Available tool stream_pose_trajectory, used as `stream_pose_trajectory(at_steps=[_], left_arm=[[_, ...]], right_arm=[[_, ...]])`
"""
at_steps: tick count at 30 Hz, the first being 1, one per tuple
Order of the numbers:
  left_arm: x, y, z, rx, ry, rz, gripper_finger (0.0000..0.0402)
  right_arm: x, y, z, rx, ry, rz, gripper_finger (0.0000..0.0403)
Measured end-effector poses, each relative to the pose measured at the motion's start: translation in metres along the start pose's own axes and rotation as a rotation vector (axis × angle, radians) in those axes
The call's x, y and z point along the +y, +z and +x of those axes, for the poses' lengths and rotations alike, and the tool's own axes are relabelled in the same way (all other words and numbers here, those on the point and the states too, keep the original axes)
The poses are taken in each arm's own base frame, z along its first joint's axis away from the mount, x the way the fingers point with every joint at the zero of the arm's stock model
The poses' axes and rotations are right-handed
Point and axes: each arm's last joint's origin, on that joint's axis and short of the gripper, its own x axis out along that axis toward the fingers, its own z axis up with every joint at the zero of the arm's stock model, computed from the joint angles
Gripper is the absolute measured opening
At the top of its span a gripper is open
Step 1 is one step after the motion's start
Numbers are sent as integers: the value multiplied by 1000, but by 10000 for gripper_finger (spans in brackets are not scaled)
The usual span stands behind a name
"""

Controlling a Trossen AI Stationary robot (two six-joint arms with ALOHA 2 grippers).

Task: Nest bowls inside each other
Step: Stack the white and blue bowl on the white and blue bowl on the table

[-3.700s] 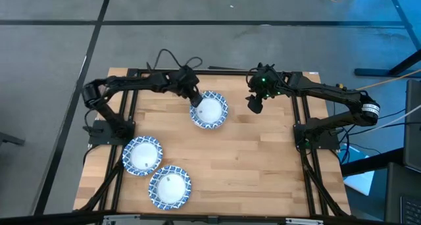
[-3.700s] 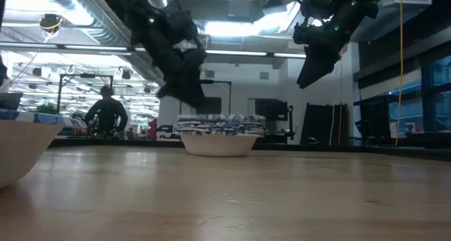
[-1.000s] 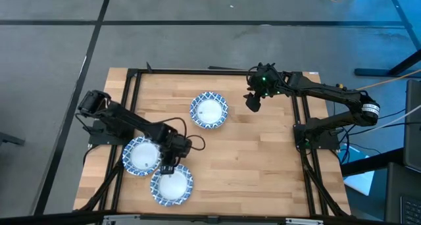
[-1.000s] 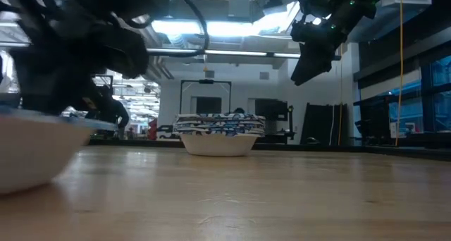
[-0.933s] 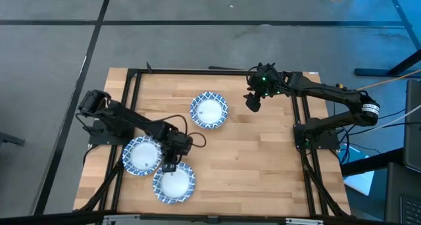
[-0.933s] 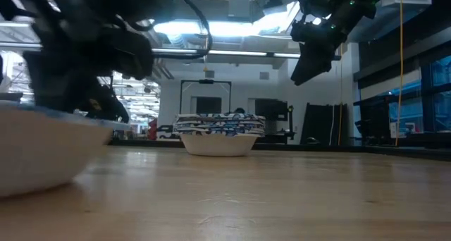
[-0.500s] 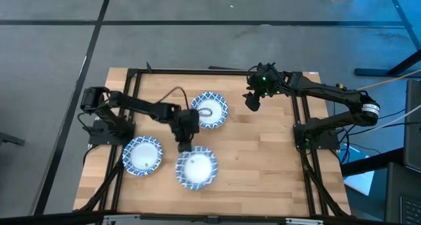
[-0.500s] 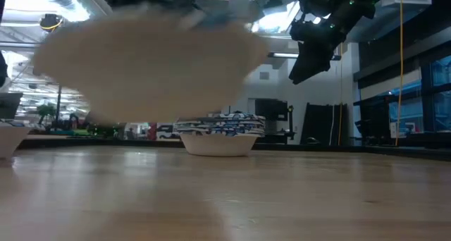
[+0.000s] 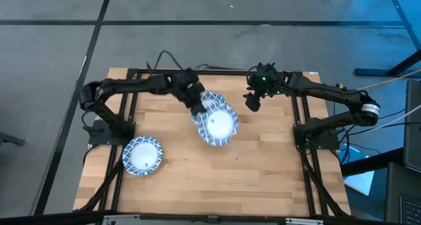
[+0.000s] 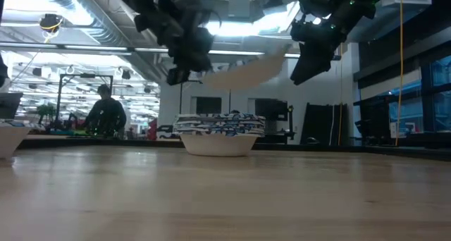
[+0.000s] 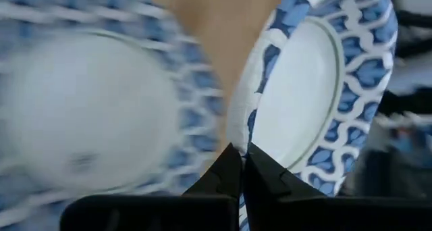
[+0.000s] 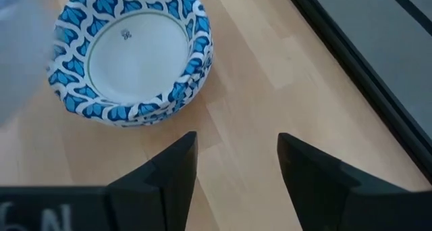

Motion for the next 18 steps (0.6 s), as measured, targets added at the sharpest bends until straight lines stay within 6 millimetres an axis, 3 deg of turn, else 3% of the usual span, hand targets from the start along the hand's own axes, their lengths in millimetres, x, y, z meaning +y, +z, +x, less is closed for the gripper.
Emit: stream_pose_trajectory(at_steps=[6, 10, 18], left_arm=[[29, 13, -30, -3, 225, -92, 0], [44, 16, -42, -17, 266, -149, 0], [56, 16, -35, 10, 290, -186, 0]], right_arm=[[0, -1, 0, 6, 0, -21, 205], [0, -1, 0, 6, 0, -21, 205], [0, 0, 0, 1, 0, -20, 205]])
